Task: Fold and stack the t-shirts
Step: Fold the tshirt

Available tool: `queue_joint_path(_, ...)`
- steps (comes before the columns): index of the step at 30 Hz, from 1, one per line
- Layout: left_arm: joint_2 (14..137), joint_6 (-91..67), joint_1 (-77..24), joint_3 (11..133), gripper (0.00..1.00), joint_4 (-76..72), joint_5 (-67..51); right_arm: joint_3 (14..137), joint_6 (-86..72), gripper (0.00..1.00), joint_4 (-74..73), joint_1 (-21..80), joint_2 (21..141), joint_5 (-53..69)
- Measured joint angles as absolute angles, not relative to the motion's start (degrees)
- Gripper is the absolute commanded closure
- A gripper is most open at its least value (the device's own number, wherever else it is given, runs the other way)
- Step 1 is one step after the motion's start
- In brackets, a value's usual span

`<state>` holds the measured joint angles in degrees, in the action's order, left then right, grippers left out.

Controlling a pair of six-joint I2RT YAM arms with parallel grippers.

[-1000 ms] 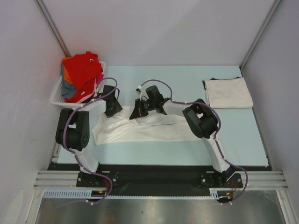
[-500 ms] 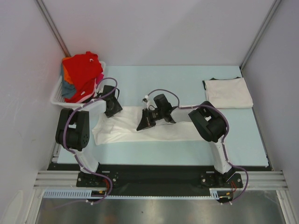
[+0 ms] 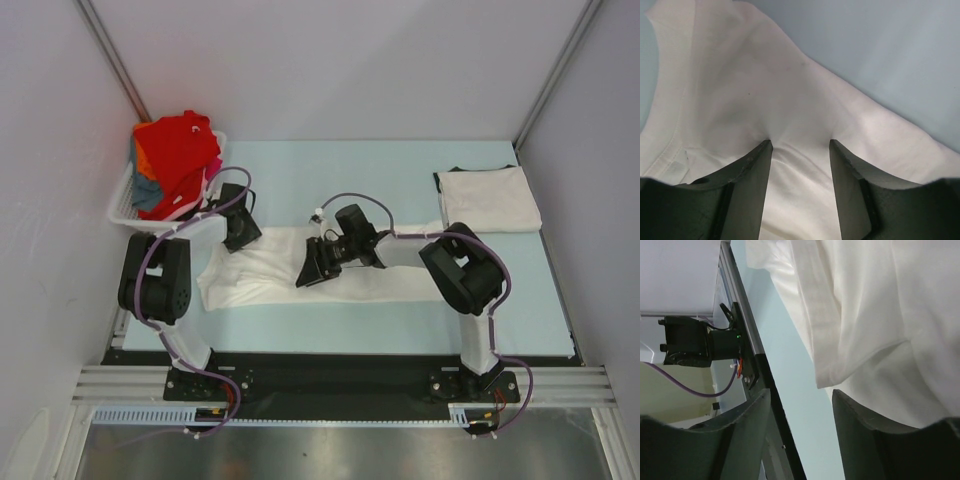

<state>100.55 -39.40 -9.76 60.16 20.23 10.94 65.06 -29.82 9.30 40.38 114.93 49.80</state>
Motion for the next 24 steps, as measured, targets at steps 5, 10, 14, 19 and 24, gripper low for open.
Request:
queue_joint_path(5,97.12,-39.44,-11.42,58.17,0.43,20.49,11.53,66.83,-29.87,0.31,9.32,41.39,113.45,45.23)
queue_joint_path(10,93.3,-40.01,-14.15,56.99,0.43,20.71,11.22,72.01,-30.0,0.33,10.35,43.66,113.91,40.69)
queue_joint_path(14,93.84,-40.56,-14.35,56.97,0.43,20.82,9.72,76.03,-32.25,0.34,16.32,44.62,117.12,39.4)
queue_joint_path(19,98.0,-40.53,-14.31,57.82,0.43,22.24,8.51,77.38,-36.34,0.34,23.77,44.88,123.57,38.7)
queue_joint_path(24,101.36,-40.51,-14.28,61.56,0.43,24.6,8.38,77.38,-39.18,0.35,27.94,45.3,128.88,38.2)
